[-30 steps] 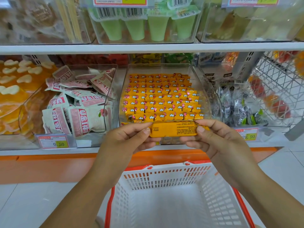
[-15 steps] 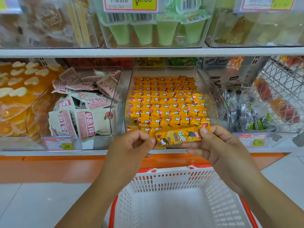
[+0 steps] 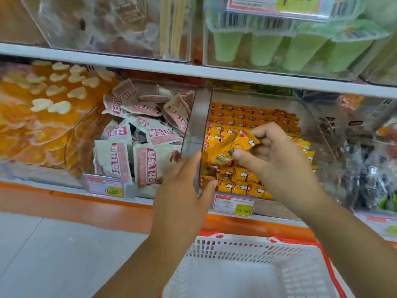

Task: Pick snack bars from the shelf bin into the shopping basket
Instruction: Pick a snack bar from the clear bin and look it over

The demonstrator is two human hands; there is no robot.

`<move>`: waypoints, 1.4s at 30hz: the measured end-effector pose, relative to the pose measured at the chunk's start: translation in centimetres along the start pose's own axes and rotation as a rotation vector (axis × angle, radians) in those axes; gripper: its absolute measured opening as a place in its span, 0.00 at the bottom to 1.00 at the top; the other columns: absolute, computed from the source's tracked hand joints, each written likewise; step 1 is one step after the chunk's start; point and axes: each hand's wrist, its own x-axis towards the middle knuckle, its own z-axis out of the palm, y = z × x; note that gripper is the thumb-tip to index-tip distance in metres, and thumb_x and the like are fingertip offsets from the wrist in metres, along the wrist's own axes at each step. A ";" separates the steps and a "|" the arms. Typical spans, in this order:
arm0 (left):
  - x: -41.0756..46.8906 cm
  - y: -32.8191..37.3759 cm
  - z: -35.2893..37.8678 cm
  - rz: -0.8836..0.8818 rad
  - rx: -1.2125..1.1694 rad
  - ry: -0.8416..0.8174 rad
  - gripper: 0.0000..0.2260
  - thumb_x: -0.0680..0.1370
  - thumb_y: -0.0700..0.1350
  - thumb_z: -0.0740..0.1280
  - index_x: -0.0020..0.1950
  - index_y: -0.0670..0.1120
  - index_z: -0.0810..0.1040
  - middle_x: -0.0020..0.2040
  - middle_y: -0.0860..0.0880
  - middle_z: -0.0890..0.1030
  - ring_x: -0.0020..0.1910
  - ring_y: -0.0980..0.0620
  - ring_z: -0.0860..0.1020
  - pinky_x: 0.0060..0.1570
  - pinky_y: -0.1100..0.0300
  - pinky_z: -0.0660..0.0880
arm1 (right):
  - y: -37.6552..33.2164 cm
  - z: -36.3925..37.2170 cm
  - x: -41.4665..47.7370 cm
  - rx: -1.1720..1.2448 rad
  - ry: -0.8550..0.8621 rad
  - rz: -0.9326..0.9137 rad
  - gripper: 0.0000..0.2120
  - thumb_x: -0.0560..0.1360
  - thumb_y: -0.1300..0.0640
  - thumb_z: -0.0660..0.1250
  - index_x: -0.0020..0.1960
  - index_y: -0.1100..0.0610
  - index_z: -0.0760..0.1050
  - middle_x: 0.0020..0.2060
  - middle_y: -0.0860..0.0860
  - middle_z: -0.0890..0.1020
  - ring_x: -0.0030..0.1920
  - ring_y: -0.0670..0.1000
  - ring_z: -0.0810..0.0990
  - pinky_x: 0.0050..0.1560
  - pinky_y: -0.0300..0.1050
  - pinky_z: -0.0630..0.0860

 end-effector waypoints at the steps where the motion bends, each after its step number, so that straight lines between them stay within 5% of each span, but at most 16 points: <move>1: 0.0 0.1 0.1 0.002 -0.004 -0.016 0.27 0.77 0.56 0.68 0.75 0.56 0.66 0.63 0.61 0.73 0.63 0.60 0.71 0.59 0.64 0.68 | 0.1 0.3 0.7 -0.130 -0.062 -0.027 0.14 0.73 0.53 0.74 0.46 0.42 0.68 0.39 0.45 0.81 0.39 0.43 0.81 0.44 0.42 0.79; 4: 0.4 -0.2 0.5 -0.007 -0.097 -0.051 0.23 0.77 0.53 0.69 0.71 0.60 0.67 0.60 0.63 0.76 0.59 0.63 0.75 0.62 0.60 0.74 | 1.1 1.5 2.1 -0.437 -0.304 -0.072 0.07 0.76 0.49 0.70 0.52 0.45 0.73 0.40 0.42 0.77 0.41 0.40 0.75 0.38 0.31 0.68; 8: 0.8 -0.5 1.0 -0.008 -0.242 -0.081 0.17 0.79 0.48 0.67 0.67 0.59 0.70 0.58 0.60 0.79 0.57 0.61 0.78 0.58 0.57 0.78 | 3.0 3.3 2.9 -0.737 -0.442 -0.206 0.13 0.81 0.50 0.62 0.62 0.51 0.78 0.52 0.48 0.70 0.60 0.51 0.66 0.50 0.37 0.60; 11: 1.2 0.0 1.2 -0.050 -0.347 -0.087 0.14 0.81 0.45 0.64 0.64 0.58 0.73 0.55 0.60 0.80 0.55 0.63 0.79 0.52 0.68 0.77 | 2.7 2.4 3.7 -0.608 -0.478 -0.101 0.12 0.82 0.52 0.60 0.61 0.48 0.79 0.48 0.45 0.68 0.54 0.45 0.68 0.49 0.36 0.63; 15: 1.9 0.9 2.0 -0.105 -0.406 -0.017 0.09 0.81 0.44 0.65 0.59 0.56 0.74 0.48 0.60 0.79 0.48 0.69 0.76 0.41 0.78 0.69 | 2.5 1.9 5.1 -0.463 -0.217 -0.065 0.08 0.79 0.54 0.67 0.55 0.49 0.81 0.44 0.42 0.71 0.42 0.38 0.71 0.41 0.25 0.66; 21: 2.8 1.0 3.6 -0.210 -0.455 0.045 0.13 0.79 0.42 0.67 0.57 0.59 0.72 0.46 0.61 0.78 0.46 0.69 0.76 0.41 0.79 0.68 | 2.6 3.8 6.8 -0.662 -0.347 -0.111 0.07 0.77 0.50 0.69 0.53 0.51 0.81 0.47 0.48 0.75 0.49 0.48 0.74 0.46 0.42 0.69; 24: 2.9 0.9 3.8 -0.231 -0.450 0.044 0.15 0.79 0.41 0.67 0.58 0.60 0.72 0.47 0.61 0.78 0.47 0.69 0.75 0.42 0.80 0.68 | 2.6 3.5 6.5 -0.535 -0.270 -0.130 0.04 0.78 0.52 0.68 0.44 0.49 0.79 0.44 0.45 0.77 0.45 0.47 0.76 0.46 0.46 0.73; 29: 2.8 1.4 3.0 -0.180 -0.428 0.003 0.15 0.80 0.44 0.66 0.65 0.58 0.72 0.51 0.64 0.76 0.50 0.74 0.74 0.44 0.81 0.68 | 0.6 1.2 3.5 -0.236 -0.058 -0.183 0.04 0.79 0.53 0.66 0.48 0.49 0.79 0.45 0.43 0.81 0.45 0.44 0.79 0.47 0.47 0.77; 33: 1.5 2.2 2.1 -0.061 -0.220 -0.047 0.28 0.80 0.53 0.64 0.77 0.59 0.57 0.69 0.62 0.66 0.68 0.63 0.65 0.63 0.69 0.66 | -0.4 -1.8 -1.2 0.180 0.105 -0.132 0.06 0.79 0.61 0.65 0.48 0.52 0.78 0.48 0.46 0.84 0.48 0.49 0.84 0.47 0.49 0.82; 35: 0.7 2.5 1.8 0.072 -0.038 -0.003 0.27 0.79 0.54 0.64 0.77 0.57 0.61 0.76 0.55 0.61 0.76 0.55 0.57 0.72 0.59 0.60 | 0.3 -3.0 -4.1 0.384 0.142 -0.017 0.04 0.77 0.64 0.65 0.46 0.57 0.77 0.51 0.49 0.85 0.51 0.53 0.84 0.48 0.44 0.82; 37: -0.1 2.8 1.5 0.213 0.068 0.032 0.23 0.77 0.53 0.68 0.72 0.56 0.69 0.75 0.52 0.64 0.74 0.54 0.58 0.69 0.61 0.57 | 1.5 -4.1 -7.0 0.534 0.169 0.106 0.02 0.72 0.57 0.69 0.43 0.56 0.78 0.50 0.51 0.85 0.50 0.55 0.85 0.50 0.45 0.82; 39: -1.0 3.6 1.2 0.266 0.003 -0.052 0.20 0.76 0.50 0.71 0.68 0.58 0.74 0.68 0.56 0.71 0.63 0.67 0.66 0.59 0.75 0.61 | 2.6 -5.0 -9.1 0.595 0.171 0.172 0.10 0.66 0.47 0.73 0.43 0.52 0.79 0.48 0.54 0.86 0.49 0.58 0.85 0.51 0.50 0.82; 42: -2.6 4.9 1.4 0.178 -0.216 -0.218 0.19 0.76 0.45 0.72 0.61 0.65 0.73 0.52 0.64 0.75 0.48 0.72 0.73 0.44 0.79 0.67 | 3.4 -6.3 -11.3 0.664 0.168 0.270 0.10 0.64 0.50 0.72 0.43 0.52 0.79 0.41 0.58 0.84 0.46 0.65 0.85 0.42 0.50 0.83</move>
